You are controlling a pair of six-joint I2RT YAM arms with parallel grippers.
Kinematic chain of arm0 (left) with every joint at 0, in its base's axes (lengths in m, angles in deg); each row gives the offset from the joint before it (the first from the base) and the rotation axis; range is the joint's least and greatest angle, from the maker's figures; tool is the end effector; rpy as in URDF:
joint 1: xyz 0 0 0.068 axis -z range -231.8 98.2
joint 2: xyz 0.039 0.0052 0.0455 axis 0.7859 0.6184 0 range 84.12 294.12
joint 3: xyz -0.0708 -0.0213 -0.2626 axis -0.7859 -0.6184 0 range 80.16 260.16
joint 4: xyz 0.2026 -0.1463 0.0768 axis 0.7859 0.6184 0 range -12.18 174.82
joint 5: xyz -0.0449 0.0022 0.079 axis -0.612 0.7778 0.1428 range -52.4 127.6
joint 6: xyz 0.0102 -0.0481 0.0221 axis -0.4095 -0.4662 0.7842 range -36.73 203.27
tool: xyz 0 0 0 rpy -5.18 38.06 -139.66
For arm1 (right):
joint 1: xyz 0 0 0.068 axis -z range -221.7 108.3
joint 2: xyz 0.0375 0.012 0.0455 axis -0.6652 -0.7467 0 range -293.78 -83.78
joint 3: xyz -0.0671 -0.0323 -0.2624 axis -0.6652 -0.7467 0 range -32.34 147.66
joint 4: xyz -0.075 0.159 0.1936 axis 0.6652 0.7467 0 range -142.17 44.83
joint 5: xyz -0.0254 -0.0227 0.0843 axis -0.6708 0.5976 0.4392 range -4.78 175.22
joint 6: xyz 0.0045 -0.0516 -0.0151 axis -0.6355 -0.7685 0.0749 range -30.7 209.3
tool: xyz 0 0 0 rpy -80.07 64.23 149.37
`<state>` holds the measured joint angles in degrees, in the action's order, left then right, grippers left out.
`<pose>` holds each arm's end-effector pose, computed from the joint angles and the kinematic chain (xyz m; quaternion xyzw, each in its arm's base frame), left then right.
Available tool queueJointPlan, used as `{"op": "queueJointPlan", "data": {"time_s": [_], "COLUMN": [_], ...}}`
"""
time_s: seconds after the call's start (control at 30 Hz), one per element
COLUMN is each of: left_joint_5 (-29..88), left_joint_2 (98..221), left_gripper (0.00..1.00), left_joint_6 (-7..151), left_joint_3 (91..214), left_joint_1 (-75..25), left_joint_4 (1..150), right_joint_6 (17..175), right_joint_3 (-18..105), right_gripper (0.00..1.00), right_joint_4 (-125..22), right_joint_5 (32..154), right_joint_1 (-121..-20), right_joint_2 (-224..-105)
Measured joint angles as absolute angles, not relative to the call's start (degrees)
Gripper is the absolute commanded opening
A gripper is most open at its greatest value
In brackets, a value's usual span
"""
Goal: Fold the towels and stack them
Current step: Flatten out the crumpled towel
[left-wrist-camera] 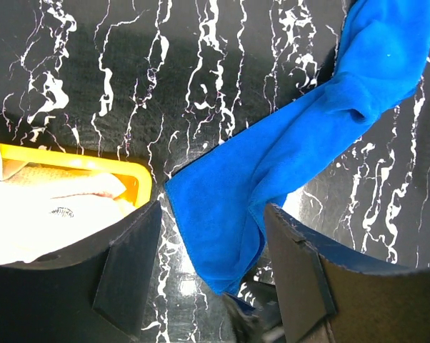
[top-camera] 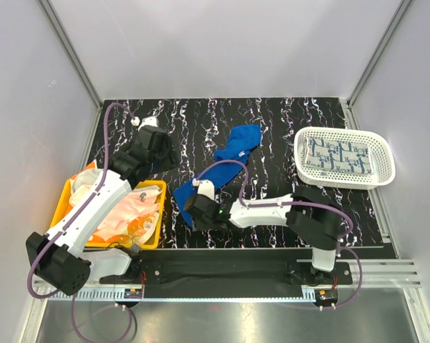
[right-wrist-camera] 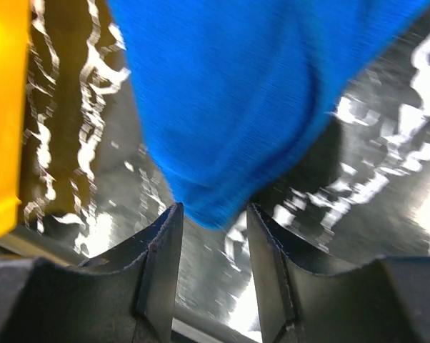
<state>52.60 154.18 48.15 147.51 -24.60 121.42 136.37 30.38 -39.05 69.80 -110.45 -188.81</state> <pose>0.2286 -0.1073 0.3317 -0.1120 0.9147 -0.0872 0.3784 0.1434 0.3430 0.1586 -0.1388 0.9368 0.1814 0.2649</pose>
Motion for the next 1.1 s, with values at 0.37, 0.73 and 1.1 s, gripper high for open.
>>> {"op": "queueJointPlan", "data": {"time_s": [0.37, 0.73, 1.1], "left_joint_5": [49.4, 46.3, 35.5], "left_joint_2": [151.0, 148.4, 146.8], "left_gripper": [0.62, 0.59, 0.60], "left_joint_6": [49.8, 51.1, 50.8], "left_joint_3": [141.9, 141.5, 135.1], "left_joint_1": [-26.4, -27.1, -27.1], "left_joint_4": [120.6, 120.1, 112.3], "right_joint_6": [139.1, 138.7, 131.7], "right_joint_3": [38.6, 38.7, 40.4], "right_gripper": [0.31, 0.00, 0.00], "right_joint_4": [-36.8, -27.5, -19.8], "right_joint_5": [64.5, 61.8, 61.4], "right_joint_1": [-112.0, -112.3, -106.4], "right_joint_2": [-195.7, -191.7, -173.9]}}
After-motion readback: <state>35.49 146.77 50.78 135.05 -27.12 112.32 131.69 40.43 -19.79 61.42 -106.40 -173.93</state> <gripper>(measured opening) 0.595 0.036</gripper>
